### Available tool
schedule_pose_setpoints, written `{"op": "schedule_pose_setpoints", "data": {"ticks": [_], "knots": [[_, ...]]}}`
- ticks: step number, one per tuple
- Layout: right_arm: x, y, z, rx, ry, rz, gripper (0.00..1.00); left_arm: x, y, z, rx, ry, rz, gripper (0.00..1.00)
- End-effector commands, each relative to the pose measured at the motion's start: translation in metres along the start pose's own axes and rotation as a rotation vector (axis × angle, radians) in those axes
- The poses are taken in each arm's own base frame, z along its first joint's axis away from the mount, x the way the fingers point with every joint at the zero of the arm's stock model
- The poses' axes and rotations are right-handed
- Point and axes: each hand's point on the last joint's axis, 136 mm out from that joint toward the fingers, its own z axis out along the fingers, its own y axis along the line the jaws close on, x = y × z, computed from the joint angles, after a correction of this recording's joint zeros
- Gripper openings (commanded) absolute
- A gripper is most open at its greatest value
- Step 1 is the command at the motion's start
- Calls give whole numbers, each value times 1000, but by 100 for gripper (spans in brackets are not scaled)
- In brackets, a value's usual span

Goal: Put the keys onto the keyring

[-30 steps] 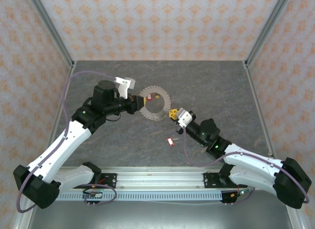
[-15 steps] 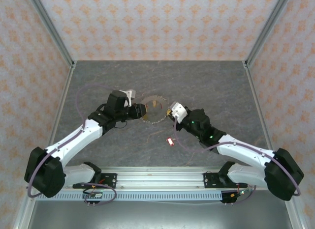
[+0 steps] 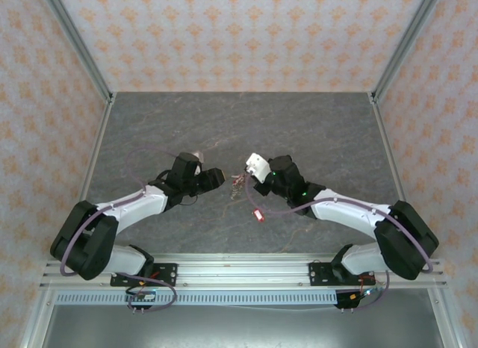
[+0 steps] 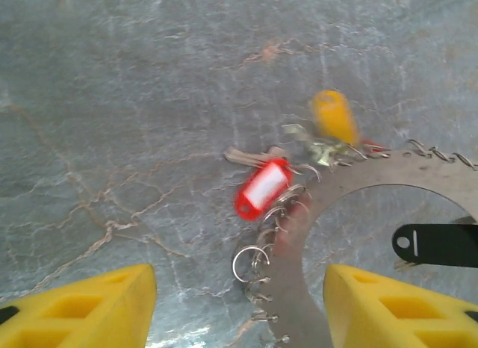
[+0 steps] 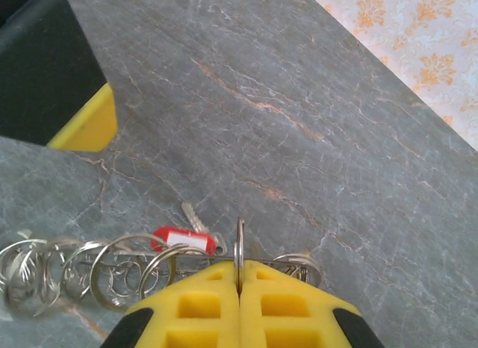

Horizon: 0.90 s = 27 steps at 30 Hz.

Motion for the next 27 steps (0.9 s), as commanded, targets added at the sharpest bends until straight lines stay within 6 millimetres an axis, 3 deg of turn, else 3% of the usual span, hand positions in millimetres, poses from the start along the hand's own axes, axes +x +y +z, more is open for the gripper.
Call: {"op": "schedule_pose_setpoints", "data": {"ticks": [1,4,10,13,16,19,23,27], "knots": [[-3,-4,3,16,42,-105,0,-10,9,-8,-33,-88,-12,68],[-2,11,4,-29,55,-216,0,-20,9,-25,-49,-156,15,69],[-5,43,6,-130,58,-389,0,-57,-7,-82,-40,-381,109,71],[-24,48,0,-161,-39,-317,0,-69,-20,-107,-2,-472,177,71],[-51,45,-13,-265,-189,-102,0,-74,-34,-125,33,-520,279,71],[-65,40,-25,-398,-281,93,0,-74,-48,-136,85,-549,379,71],[-69,33,-34,-532,-332,236,0,-65,-76,-145,215,-561,565,69],[-66,33,-39,-631,-327,272,0,-51,-93,-146,284,-511,724,60]]}}
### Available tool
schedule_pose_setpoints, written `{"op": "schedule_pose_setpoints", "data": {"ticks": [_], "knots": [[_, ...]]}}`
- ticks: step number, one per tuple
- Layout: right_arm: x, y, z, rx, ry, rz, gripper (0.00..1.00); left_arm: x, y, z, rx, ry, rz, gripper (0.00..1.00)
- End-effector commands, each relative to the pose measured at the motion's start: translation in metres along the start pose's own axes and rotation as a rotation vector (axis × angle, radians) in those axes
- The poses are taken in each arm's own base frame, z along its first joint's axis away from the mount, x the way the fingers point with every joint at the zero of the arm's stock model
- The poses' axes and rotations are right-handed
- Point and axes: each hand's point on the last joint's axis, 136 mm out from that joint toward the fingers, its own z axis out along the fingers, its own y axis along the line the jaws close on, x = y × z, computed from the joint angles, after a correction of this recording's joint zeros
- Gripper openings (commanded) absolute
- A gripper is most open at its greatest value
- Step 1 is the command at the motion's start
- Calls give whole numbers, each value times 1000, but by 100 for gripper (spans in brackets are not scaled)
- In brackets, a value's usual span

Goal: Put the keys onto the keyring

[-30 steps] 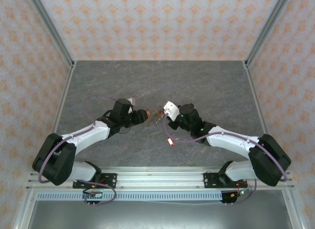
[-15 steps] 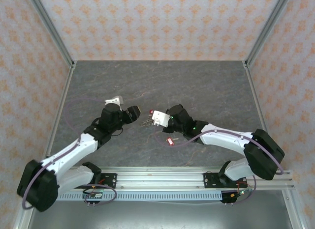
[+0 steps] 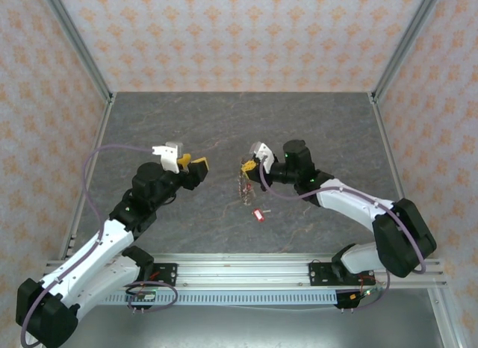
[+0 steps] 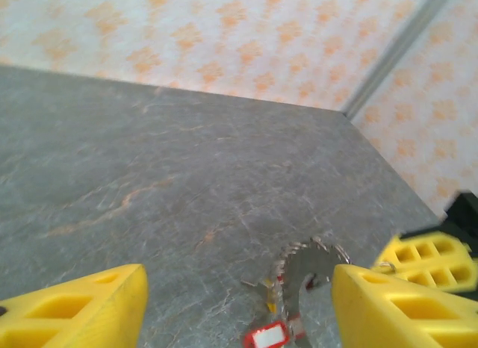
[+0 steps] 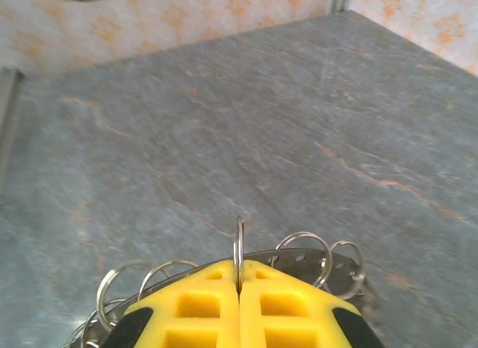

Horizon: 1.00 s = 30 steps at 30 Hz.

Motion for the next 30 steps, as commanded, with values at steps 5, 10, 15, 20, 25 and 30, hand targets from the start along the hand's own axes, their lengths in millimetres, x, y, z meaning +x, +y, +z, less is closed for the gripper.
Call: {"op": "schedule_pose_setpoints", "data": {"ticks": [5,10,15,20,25,30], "knots": [[-19,24,-6,-178,-74,-12,0,6,-46,-2,263,51,276,48],[-15,29,-9,-164,-9,-145,0,11,-56,-1,326,89,338,39],[-5,33,-7,-158,65,-256,0,15,-67,0,400,137,412,37],[-10,41,-9,-186,51,-316,0,26,-79,-4,495,199,463,37],[-10,43,-10,-192,48,-355,0,44,-86,-10,590,245,556,35],[-12,44,-10,-203,42,-366,0,56,-91,-12,653,293,602,35]]}}
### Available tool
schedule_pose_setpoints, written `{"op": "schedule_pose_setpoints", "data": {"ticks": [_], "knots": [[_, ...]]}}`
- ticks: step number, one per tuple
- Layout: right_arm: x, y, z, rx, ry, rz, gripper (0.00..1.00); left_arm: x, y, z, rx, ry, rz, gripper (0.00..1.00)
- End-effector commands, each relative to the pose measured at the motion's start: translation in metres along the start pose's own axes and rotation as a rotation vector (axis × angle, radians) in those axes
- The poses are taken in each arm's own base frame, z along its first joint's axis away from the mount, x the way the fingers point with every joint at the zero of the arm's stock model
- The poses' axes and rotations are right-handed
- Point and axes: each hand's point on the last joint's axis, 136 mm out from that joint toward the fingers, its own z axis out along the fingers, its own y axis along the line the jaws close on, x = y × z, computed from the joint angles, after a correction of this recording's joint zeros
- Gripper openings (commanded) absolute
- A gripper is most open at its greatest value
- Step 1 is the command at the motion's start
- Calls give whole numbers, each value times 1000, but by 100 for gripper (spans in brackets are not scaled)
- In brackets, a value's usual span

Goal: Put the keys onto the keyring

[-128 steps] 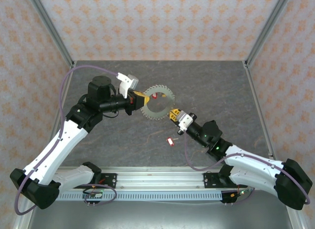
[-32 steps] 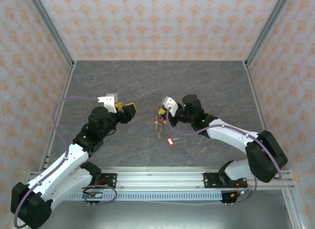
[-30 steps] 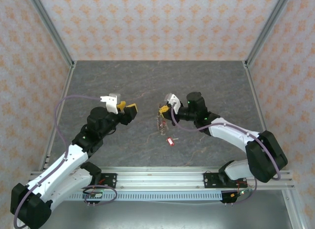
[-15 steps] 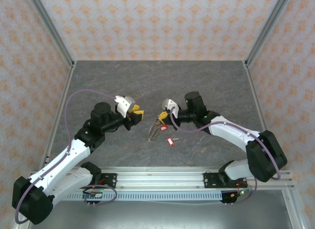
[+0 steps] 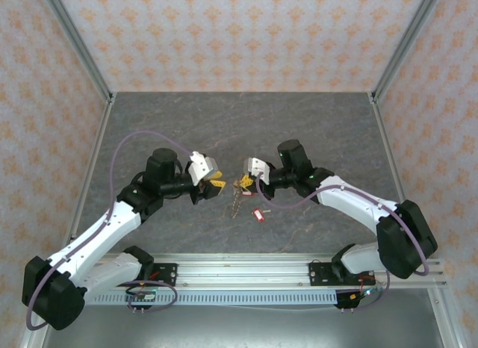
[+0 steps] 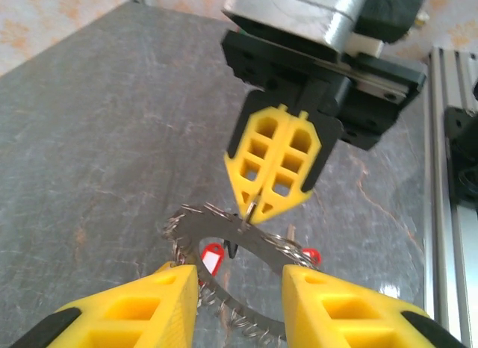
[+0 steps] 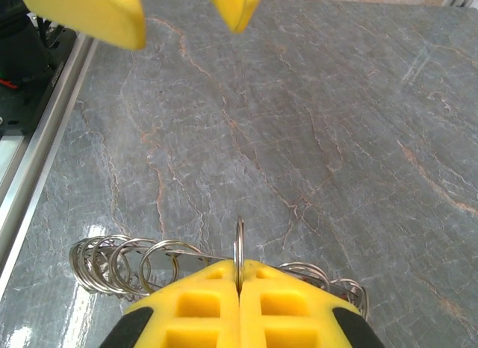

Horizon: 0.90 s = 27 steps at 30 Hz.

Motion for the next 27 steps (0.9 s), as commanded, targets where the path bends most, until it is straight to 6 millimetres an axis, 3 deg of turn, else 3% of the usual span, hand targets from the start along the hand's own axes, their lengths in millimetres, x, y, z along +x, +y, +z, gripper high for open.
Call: {"op": "schedule_pose_setpoints", "data": {"ticks": [1,12,27], "knots": [[-34,-1,-9,0,-78,-105,0,-5,-16,1,88,4,86,35],[-43,7,-9,-62,-120,-124,0,-5,-13,27,84,13,160,35],[-43,15,-8,-131,-119,-94,0,-12,-5,33,32,-29,186,35]]}}
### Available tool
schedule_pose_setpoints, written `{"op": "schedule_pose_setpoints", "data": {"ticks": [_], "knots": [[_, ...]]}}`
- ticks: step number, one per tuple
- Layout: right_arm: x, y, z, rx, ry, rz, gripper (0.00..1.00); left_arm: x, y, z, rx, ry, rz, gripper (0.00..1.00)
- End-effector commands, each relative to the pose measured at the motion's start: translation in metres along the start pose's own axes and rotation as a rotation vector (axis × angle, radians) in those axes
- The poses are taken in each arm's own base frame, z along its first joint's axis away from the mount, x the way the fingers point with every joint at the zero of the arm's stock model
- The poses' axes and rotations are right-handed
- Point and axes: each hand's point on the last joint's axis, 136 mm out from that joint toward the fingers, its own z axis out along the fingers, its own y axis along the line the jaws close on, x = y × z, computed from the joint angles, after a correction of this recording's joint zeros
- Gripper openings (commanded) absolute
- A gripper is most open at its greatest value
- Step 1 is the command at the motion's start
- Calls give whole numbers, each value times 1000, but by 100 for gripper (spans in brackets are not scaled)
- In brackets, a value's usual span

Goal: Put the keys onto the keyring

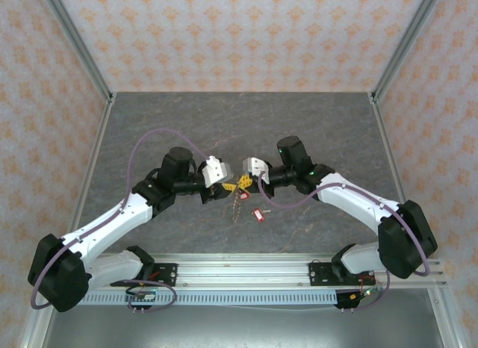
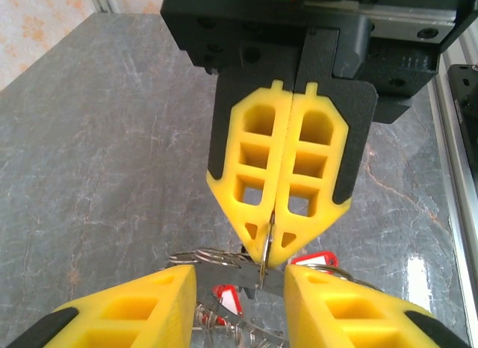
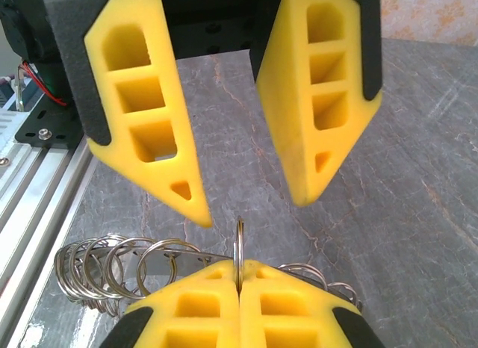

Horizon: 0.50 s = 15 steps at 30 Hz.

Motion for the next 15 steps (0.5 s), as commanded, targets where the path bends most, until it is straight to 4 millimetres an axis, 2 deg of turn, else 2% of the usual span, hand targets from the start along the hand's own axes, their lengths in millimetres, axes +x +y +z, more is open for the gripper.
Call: {"op": "schedule_pose_setpoints", "data": {"ticks": [1,5,15], "knots": [[-23,3,-2,-39,-62,-60,0,-13,1,2,-1,-39,34,34],[-25,3,-2,-43,-72,-62,0,-11,-6,4,55,-11,37,29],[-30,3,-3,-33,-101,-63,0,-6,-11,5,101,27,37,25]]}}
